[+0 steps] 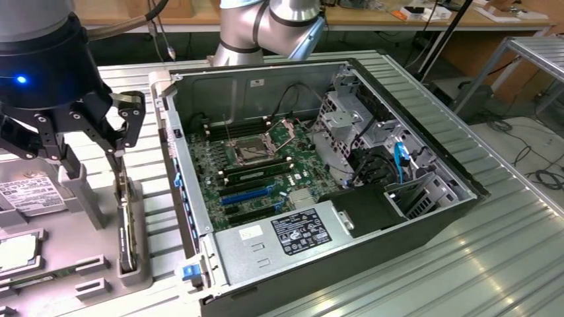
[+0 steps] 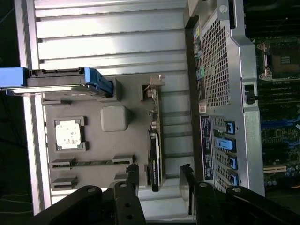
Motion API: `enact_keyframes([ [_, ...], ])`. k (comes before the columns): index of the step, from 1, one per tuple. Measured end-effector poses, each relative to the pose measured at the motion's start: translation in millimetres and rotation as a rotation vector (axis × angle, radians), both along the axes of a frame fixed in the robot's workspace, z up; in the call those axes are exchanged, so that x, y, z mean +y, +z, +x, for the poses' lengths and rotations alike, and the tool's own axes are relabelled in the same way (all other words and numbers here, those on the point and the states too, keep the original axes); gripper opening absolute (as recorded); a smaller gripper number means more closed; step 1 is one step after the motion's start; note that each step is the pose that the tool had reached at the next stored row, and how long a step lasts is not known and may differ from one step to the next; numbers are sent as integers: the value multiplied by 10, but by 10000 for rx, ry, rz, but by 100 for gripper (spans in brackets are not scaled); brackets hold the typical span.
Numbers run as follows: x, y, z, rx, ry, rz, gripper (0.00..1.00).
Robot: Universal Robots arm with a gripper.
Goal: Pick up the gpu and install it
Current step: 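Pick up the gpu and move the gpu toward the slot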
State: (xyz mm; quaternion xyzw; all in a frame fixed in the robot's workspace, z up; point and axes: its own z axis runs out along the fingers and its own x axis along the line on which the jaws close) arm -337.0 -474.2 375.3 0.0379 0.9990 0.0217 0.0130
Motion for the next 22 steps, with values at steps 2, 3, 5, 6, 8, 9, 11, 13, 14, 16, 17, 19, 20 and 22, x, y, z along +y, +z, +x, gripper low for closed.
enact_keyframes([
  [2,0,-11,0,0,0,0,48],
  [3,0,-19,0,0,0,0,48],
  [5,0,-31,0,0,0,0,48],
  [6,0,-37,0,-1,0,0,48],
  [8,0,-54,0,0,0,0,48],
  [9,0,-64,0,-1,0,1,48],
  [11,0,-83,0,-1,0,1,48],
  [13,0,-92,0,-1,0,0,48],
  [14,0,-101,0,-1,0,1,48],
  [16,0,-121,0,0,0,0,48],
  [17,0,-130,0,0,0,0,48],
  [19,0,-146,0,-1,0,0,48],
  [20,0,-149,0,0,0,0,48],
  [22,0,-158,0,0,0,0,48],
])
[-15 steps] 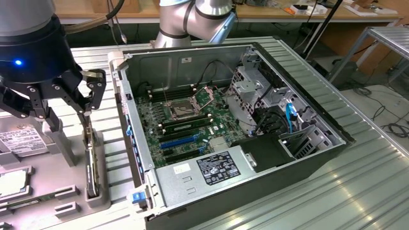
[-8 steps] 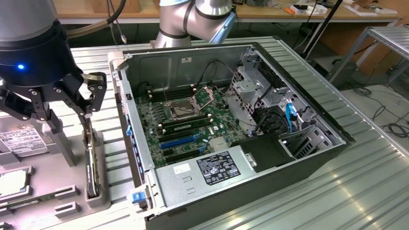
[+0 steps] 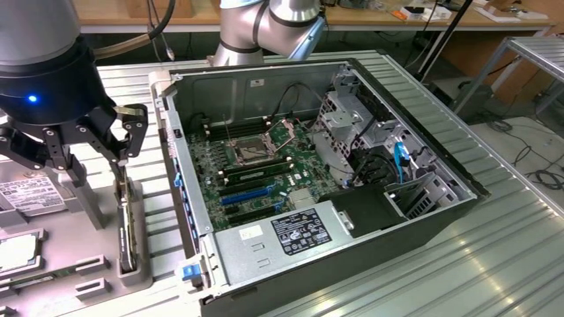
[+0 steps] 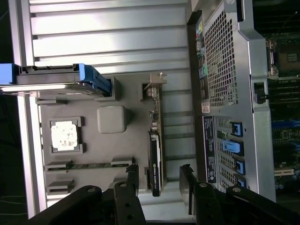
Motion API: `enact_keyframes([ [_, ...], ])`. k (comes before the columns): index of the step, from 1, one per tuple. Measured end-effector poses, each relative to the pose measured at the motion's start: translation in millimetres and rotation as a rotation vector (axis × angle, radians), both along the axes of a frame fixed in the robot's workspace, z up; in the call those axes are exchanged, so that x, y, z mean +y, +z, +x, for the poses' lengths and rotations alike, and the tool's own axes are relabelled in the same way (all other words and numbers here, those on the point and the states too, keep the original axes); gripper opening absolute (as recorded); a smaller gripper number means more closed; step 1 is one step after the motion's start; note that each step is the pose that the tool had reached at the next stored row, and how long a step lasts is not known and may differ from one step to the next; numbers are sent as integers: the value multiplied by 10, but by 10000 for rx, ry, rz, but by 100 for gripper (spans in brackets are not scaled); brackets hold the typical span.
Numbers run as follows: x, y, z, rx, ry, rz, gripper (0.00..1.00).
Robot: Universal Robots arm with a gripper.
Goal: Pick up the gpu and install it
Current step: 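Pick up the gpu and move the gpu toward the slot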
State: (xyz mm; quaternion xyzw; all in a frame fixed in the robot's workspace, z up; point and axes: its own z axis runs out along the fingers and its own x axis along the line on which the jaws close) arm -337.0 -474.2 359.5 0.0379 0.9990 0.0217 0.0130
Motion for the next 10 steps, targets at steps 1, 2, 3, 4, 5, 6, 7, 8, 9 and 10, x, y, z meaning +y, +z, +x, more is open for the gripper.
enact_keyframes([
  [1,0,0,0,0,0,0,48],
  [2,0,0,0,0,0,0,48],
  [3,0,-1,0,-1,0,0,48],
  [4,0,-1,0,-1,0,1,48],
  [5,0,-7,0,-2,0,1,48],
  [6,0,-12,0,-2,0,2,48],
  [7,0,-16,0,-1,0,1,48],
  [8,0,-29,0,-1,0,0,48],
  [9,0,-39,0,0,0,1,48],
  [10,0,-39,0,1,0,-1,48],
])
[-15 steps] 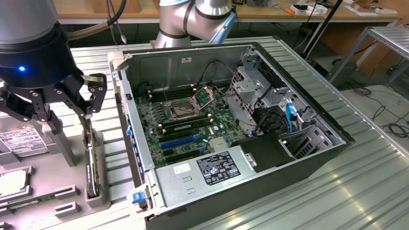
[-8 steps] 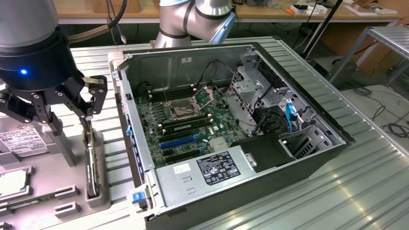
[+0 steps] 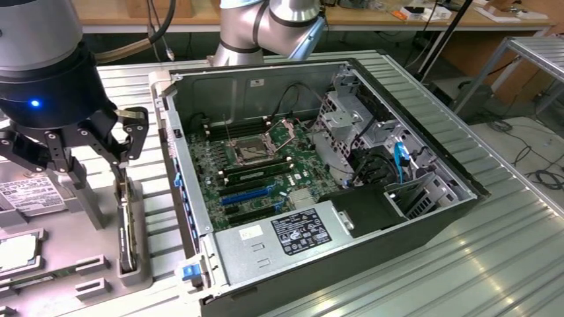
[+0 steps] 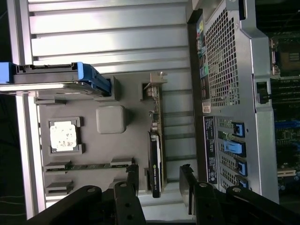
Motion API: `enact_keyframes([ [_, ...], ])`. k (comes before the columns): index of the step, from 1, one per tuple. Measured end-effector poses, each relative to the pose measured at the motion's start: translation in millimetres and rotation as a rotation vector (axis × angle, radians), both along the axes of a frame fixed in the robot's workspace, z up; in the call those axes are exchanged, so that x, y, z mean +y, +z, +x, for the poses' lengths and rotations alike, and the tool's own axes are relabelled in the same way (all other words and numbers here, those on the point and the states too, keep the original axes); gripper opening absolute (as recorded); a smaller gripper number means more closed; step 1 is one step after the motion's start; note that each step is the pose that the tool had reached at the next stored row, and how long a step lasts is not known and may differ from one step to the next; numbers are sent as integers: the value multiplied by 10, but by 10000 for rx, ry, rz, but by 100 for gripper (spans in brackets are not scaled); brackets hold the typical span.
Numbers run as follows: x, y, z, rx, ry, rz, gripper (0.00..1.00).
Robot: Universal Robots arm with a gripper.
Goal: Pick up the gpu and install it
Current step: 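Pick up the gpu and move the gpu toward the slot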
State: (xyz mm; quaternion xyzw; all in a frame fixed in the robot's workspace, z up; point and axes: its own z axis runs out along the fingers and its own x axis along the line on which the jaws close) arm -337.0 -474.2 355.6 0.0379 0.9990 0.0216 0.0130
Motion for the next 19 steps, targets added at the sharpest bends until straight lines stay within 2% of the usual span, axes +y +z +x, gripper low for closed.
enact_keyframes([
  [16,1,-2,0,-1,0,3,48],
  [19,1,-29,0,-1,0,4,48],
])
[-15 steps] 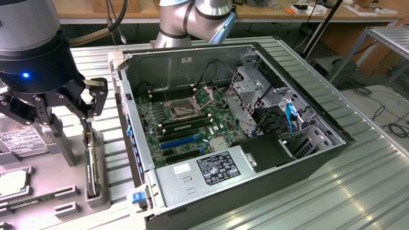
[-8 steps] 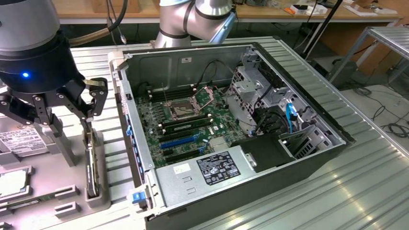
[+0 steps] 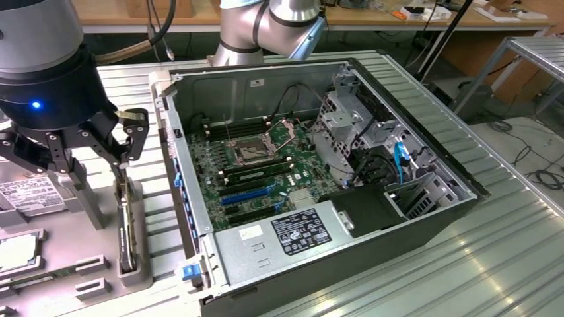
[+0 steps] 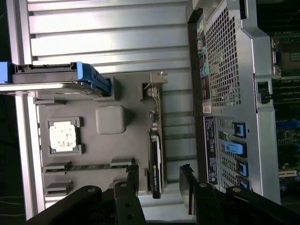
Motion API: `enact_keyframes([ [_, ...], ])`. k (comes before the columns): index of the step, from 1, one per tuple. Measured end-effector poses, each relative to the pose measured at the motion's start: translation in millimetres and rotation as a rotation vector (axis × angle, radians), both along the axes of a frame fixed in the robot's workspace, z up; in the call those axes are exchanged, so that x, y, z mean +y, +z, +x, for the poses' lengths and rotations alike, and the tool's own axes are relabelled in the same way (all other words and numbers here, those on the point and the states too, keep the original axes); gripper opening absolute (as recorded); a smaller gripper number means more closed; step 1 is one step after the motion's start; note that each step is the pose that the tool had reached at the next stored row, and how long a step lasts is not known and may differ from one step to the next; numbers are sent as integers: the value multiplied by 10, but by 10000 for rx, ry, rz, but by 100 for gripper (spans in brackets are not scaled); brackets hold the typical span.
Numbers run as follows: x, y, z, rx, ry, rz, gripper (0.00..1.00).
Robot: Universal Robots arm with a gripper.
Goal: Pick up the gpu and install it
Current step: 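Pick up the gpu and move the gpu toward the slot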
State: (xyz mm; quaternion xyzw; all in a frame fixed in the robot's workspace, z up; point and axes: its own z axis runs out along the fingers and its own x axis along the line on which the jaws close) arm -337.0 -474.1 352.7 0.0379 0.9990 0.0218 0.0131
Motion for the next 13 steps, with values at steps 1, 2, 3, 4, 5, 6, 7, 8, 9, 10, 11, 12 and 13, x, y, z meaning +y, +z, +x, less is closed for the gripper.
enact_keyframes([
  [1,0,-14,0,0,0,0,48],
  [2,0,-28,0,0,0,0,48],
  [3,0,-46,0,0,0,0,48],
  [4,0,-64,0,-1,0,1,48],
  [5,0,-83,0,0,0,0,48],
  [6,0,-94,0,-1,0,1,48],
  [7,0,-107,0,0,0,0,48],
  [8,0,-125,0,0,0,0,48],
  [9,0,-154,0,1,0,0,48],
  [10,0,-170,0,0,0,0,48],
  [11,0,-183,0,0,0,0,48],
  [12,0,-200,0,0,0,0,48],
  [13,0,-215,0,0,0,0,48],
])
